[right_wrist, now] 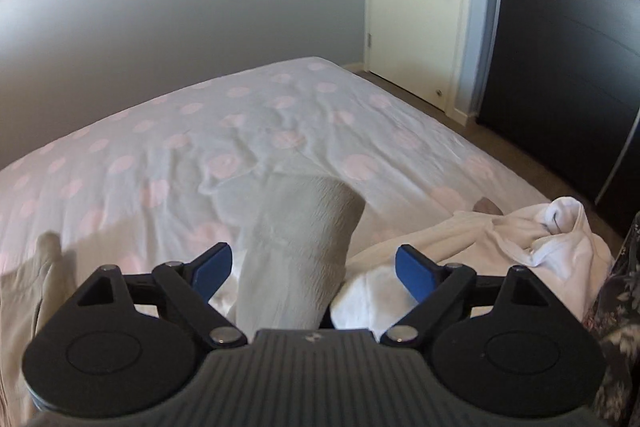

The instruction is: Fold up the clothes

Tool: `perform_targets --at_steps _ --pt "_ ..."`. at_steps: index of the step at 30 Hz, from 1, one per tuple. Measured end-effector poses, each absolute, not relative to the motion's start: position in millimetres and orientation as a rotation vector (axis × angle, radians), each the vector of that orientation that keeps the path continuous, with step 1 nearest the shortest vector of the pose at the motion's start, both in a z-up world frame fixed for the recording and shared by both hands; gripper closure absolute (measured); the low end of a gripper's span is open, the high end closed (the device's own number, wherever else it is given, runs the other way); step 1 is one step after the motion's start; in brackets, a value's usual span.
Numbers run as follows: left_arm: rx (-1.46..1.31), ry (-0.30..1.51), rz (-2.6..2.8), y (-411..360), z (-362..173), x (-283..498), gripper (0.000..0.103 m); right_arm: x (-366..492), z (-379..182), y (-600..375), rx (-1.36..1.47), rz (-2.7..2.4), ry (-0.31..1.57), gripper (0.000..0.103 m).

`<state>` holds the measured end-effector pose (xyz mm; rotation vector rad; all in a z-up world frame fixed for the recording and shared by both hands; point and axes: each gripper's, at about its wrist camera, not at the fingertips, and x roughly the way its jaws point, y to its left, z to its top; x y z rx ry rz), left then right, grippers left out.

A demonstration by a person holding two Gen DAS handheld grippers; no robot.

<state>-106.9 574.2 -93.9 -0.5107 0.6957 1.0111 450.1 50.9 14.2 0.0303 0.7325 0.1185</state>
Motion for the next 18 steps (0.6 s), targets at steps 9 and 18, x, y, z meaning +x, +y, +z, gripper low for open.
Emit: perform_targets --at_steps 9,18 --pt "-0.405 0.793 1.053 550 -143 -96 0.053 490 -16 87 -0.03 0.037 0.822 0.013" --pt "-0.467 0.768 1.044 562 -151 -98 0.053 489 -2 67 -0.112 0.027 0.789 0.084"
